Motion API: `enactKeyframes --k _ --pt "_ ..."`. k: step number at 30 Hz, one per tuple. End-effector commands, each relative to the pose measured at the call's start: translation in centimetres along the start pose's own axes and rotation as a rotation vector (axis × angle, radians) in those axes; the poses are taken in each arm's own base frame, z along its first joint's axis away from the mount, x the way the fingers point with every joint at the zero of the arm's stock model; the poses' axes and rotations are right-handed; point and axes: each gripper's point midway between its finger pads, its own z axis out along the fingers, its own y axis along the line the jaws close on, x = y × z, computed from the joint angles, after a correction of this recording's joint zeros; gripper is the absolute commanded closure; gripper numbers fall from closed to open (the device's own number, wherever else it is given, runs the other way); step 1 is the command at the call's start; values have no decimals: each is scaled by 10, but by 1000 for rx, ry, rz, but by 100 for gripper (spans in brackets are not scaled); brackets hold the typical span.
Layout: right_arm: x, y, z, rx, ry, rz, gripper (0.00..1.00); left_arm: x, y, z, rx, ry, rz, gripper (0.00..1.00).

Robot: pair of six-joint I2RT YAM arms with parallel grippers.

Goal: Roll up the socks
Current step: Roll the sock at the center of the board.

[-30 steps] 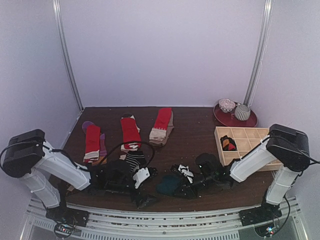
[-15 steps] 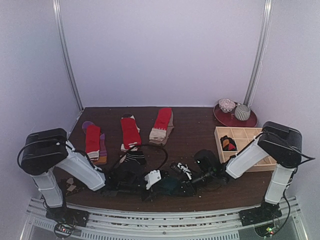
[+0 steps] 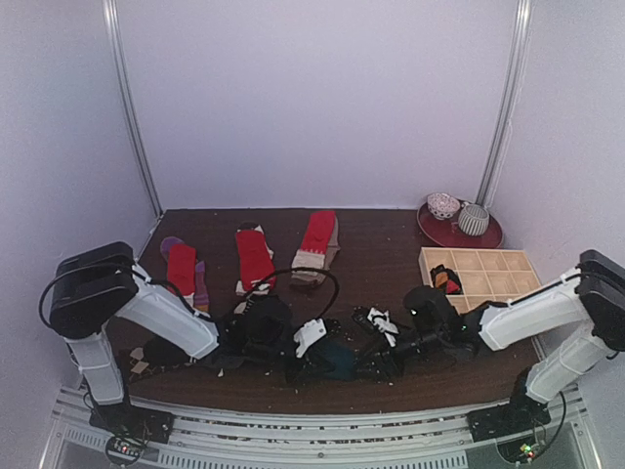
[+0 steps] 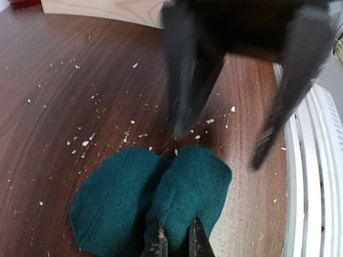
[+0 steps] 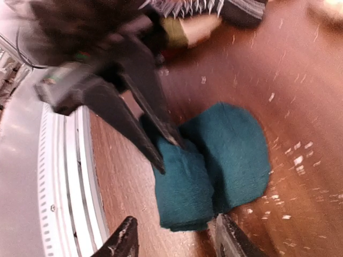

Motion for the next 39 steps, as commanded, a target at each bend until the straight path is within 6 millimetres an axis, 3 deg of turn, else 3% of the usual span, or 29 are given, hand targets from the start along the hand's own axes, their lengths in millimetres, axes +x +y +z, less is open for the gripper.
enactKeyframes --k 1,5,9,13,25,30,33,37,39 --pt "-21 5 -25 206 -123 -349 48 98 -9 -6 81 379 -239 100" --pt "-32 25 -26 259 -190 -550 44 114 -12 -9 130 454 -318 100" --pt "-25 31 -6 262 -121 -624 44 120 -13 -7 144 496 -348 100" --pt "-11 22 16 310 -40 -658 45 124 -14 -4 159 513 -368 100" --pt "11 -3 29 393 22 -605 47 136 -16 -8 186 540 -387 100" --pt "34 -14 41 398 123 -561 62 131 -19 -10 206 522 -377 99" --pt "50 -22 46 407 178 -494 70 119 -19 -12 212 483 -345 84" --pt "74 -24 51 380 254 -381 76 98 -8 -17 155 428 -274 48" --pt "84 -24 50 364 281 -326 76 83 2 -21 97 394 -225 36"
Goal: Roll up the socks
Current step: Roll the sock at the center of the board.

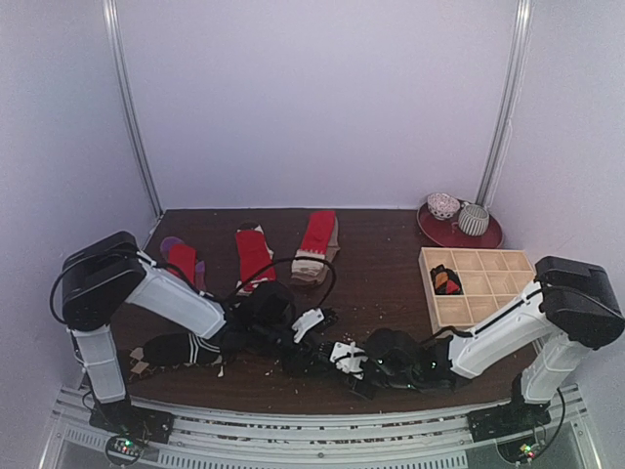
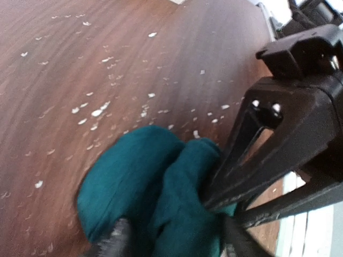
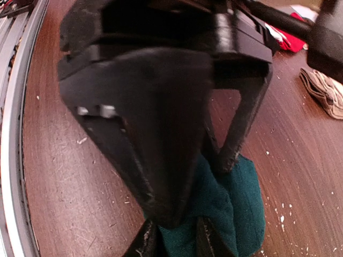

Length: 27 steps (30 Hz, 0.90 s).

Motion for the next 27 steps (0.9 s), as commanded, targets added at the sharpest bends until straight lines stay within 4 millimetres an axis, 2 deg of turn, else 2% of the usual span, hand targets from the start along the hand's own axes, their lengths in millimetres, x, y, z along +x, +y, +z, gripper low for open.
enactKeyframes --k 1,2,3,7,12,15,18,21,26,27 --pt "91 25 1 -104 319 138 76 64 5 -14 -107 225 -28 17" --pt "91 28 -1 -120 324 170 76 56 8 -18 -139 203 1 5" --pt "93 30 -3 -136 333 195 76 45 13 -25 -186 175 34 2" --pt "94 35 -8 -196 368 303 76 18 12 -46 -257 55 148 2" --pt "99 38 -8 -264 424 411 76 -14 -24 -73 -352 -186 430 2" --pt "102 38 -8 -286 445 441 76 -31 -24 -83 -444 -258 485 2" --pt "104 39 -8 -297 467 452 76 -40 -19 -82 -493 -274 543 3" --pt "106 38 -8 -301 483 458 76 -38 -15 -67 -485 -253 599 11" --pt "104 35 -7 -305 490 471 76 -22 -11 -37 -416 -184 596 41" --pt "104 34 -7 -306 490 476 76 -19 -13 -36 -401 -187 593 44"
